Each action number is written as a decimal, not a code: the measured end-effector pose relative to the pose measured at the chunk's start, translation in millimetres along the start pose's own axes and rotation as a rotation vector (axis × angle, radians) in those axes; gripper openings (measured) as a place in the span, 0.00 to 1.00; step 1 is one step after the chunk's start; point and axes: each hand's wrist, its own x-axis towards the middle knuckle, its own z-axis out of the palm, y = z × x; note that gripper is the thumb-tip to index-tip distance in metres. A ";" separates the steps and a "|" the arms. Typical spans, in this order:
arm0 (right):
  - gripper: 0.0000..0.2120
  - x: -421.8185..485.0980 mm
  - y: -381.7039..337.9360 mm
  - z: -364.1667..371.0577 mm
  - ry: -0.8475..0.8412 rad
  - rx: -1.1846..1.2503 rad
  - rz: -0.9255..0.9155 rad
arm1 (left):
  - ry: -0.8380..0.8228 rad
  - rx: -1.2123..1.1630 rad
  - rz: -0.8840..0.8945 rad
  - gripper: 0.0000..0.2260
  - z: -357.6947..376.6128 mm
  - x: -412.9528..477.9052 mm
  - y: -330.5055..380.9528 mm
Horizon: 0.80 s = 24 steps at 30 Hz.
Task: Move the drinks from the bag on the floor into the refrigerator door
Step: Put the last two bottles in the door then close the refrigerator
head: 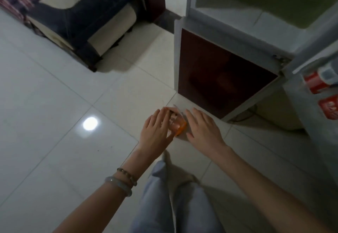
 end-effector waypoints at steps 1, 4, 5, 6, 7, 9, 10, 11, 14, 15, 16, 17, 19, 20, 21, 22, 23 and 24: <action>0.33 11.1 0.9 10.9 -0.013 0.009 0.002 | -0.010 0.000 -0.004 0.35 11.3 5.2 -7.9; 0.32 46.1 7.1 49.0 -0.048 0.011 -0.004 | -0.030 0.009 -0.008 0.36 54.2 25.2 -30.0; 0.32 58.4 10.7 63.8 -0.051 0.010 -0.010 | -0.035 0.007 -0.011 0.37 70.5 32.6 -37.4; 0.32 70.6 15.0 79.1 -0.050 0.012 -0.016 | -0.039 0.001 -0.020 0.36 88.0 39.8 -44.7; 0.32 82.5 19.4 95.4 -0.047 0.020 -0.020 | -0.047 -0.004 -0.028 0.36 107.5 46.1 -52.2; 0.32 105.9 30.3 132.6 -0.044 0.025 -0.022 | -0.069 0.010 -0.038 0.35 147.1 57.4 -66.8; 0.32 117.0 36.5 153.4 -0.040 0.022 -0.021 | -0.073 0.028 -0.034 0.35 167.7 62.7 -74.7; 0.32 127.9 43.1 176.1 -0.038 0.014 -0.022 | -0.079 0.047 -0.026 0.34 189.2 68.3 -82.9; 0.32 154.3 63.6 248.2 -0.067 -0.020 -0.019 | -0.094 0.080 -0.010 0.34 260.1 82.9 -107.5; 0.31 161.7 71.2 272.1 -0.070 -0.029 -0.023 | -0.105 0.084 -0.011 0.34 283.4 88.5 -115.7; 0.30 168.8 79.2 295.7 -0.068 -0.034 -0.026 | -0.121 0.084 -0.012 0.34 305.1 94.8 -123.7; 0.29 176.4 87.5 319.4 -0.064 -0.036 -0.028 | -0.123 0.083 -0.009 0.34 328.0 102.7 -132.7; 0.29 190.7 103.3 364.7 -0.067 -0.041 -0.031 | -0.120 0.072 -0.009 0.33 374.7 117.5 -149.9; 0.30 197.8 110.1 385.3 -0.068 -0.048 -0.036 | -0.125 0.058 -0.018 0.33 396.6 124.7 -157.5; 0.30 204.2 116.0 404.5 -0.064 -0.056 -0.044 | -0.121 0.046 -0.027 0.32 416.6 131.2 -164.0; 0.29 210.5 121.0 422.2 -0.057 -0.062 -0.052 | -0.109 0.039 -0.028 0.32 435.9 137.1 -168.9; 0.28 215.7 125.1 439.0 -0.052 -0.063 -0.058 | -0.103 0.036 -0.015 0.32 454.5 142.0 -172.2; 0.27 220.6 128.6 454.0 -0.049 -0.061 -0.060 | -0.103 0.033 0.009 0.31 471.9 146.1 -174.4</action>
